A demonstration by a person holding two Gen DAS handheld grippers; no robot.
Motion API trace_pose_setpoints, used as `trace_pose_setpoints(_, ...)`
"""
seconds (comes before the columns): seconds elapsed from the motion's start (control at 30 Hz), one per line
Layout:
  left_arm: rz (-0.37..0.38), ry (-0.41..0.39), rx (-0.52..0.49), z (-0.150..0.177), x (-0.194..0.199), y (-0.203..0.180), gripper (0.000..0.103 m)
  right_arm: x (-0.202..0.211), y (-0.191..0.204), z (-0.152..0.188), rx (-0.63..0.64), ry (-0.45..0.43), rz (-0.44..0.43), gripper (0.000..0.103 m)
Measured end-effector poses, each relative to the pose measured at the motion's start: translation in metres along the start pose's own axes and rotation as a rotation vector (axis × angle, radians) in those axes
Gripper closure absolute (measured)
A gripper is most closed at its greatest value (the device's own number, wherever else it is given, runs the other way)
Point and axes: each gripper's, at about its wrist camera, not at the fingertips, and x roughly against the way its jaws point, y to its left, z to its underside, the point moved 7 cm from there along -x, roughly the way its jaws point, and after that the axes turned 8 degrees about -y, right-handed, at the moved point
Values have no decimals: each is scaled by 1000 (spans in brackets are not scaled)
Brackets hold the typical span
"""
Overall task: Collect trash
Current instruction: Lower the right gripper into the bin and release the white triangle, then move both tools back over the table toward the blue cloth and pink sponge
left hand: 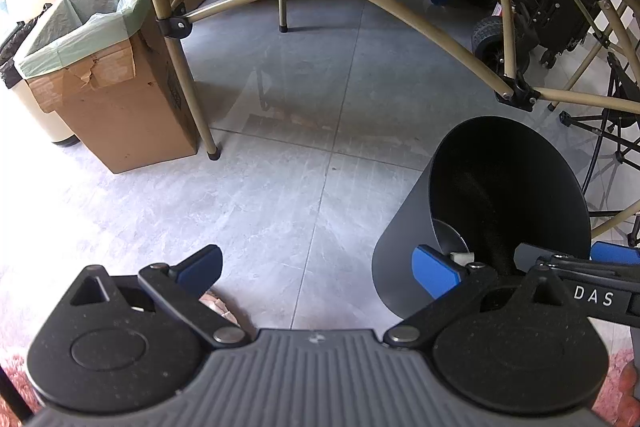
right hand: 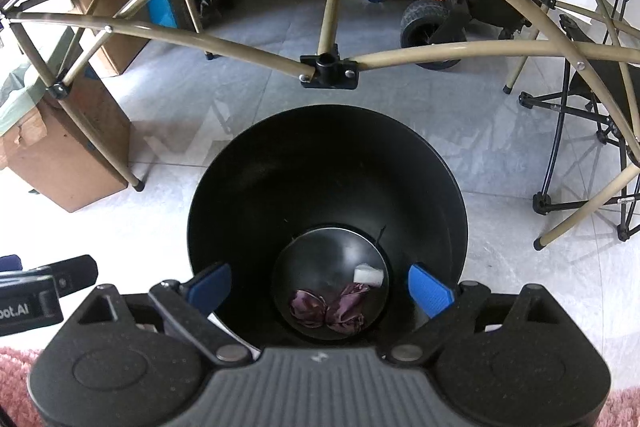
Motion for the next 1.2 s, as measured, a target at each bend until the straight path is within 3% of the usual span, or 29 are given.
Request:
trace_pose_setpoints(0.63,8,-15,-3,-2,5,-6,0,10,-2,0,-5,-19,-14,7)
trace_pose_setpoints(1.2,30,-119,-22,-15,30,-21,0,51,-20,-12,-43,-141,-38,7)
